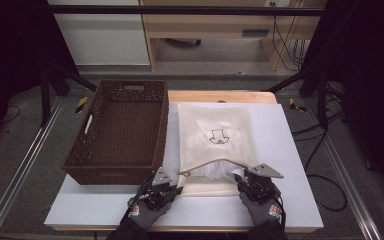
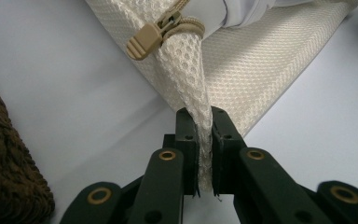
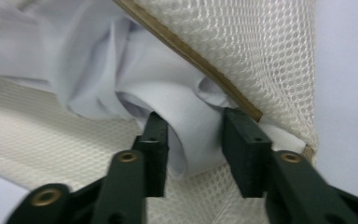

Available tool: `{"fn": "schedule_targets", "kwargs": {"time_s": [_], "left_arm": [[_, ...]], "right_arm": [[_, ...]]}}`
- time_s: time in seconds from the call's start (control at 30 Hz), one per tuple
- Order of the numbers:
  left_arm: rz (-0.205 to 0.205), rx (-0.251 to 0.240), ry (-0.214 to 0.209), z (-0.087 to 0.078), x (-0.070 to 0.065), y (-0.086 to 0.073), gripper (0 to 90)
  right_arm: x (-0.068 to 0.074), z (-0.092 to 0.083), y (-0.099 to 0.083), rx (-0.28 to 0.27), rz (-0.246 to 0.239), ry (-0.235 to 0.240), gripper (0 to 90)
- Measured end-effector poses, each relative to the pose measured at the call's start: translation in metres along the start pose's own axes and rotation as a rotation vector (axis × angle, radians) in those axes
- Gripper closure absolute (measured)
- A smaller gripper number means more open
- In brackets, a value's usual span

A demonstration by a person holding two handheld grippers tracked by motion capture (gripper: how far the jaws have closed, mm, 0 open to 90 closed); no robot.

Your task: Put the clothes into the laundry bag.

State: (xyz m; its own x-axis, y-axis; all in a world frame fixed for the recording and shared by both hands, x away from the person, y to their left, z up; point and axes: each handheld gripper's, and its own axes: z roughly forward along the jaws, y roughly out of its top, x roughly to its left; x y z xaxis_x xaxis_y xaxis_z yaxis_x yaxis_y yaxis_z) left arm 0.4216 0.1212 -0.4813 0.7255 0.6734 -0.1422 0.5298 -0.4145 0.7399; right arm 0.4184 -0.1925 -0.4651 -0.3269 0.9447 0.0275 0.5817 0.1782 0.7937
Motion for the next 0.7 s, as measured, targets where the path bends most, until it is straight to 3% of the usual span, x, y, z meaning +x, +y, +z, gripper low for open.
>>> {"fn": "schedule_targets", "kwargs": {"time_s": [0.13, 0.27, 0.5, 0.6, 0.7], "left_arm": [[0.005, 0.002, -0.004, -0.001, -0.001, 0.001, 83.8], [0.015, 0.007, -0.012, -0.003, -0.001, 0.002, 84.2], [0.043, 0.026, -0.019, -0.002, -0.003, 0.002, 84.4], [0.038, 0.024, -0.024, -0.002, -0.003, 0.002, 84.1], [0.038, 0.015, -0.023, -0.003, -0.003, 0.002, 82.4]], "right_arm": [[0.003, 0.007, 0.006, 0.024, -0.005, -0.020, 86.4], [0.009, 0.017, 0.017, 0.018, 0.000, -0.048, 87.9], [0.009, 0.038, 0.022, -0.025, 0.029, -0.112, 87.5], [0.006, 0.035, 0.020, -0.041, 0.008, -0.080, 78.5], [0.002, 0.020, 0.017, -0.045, 0.022, -0.019, 68.6]]}}
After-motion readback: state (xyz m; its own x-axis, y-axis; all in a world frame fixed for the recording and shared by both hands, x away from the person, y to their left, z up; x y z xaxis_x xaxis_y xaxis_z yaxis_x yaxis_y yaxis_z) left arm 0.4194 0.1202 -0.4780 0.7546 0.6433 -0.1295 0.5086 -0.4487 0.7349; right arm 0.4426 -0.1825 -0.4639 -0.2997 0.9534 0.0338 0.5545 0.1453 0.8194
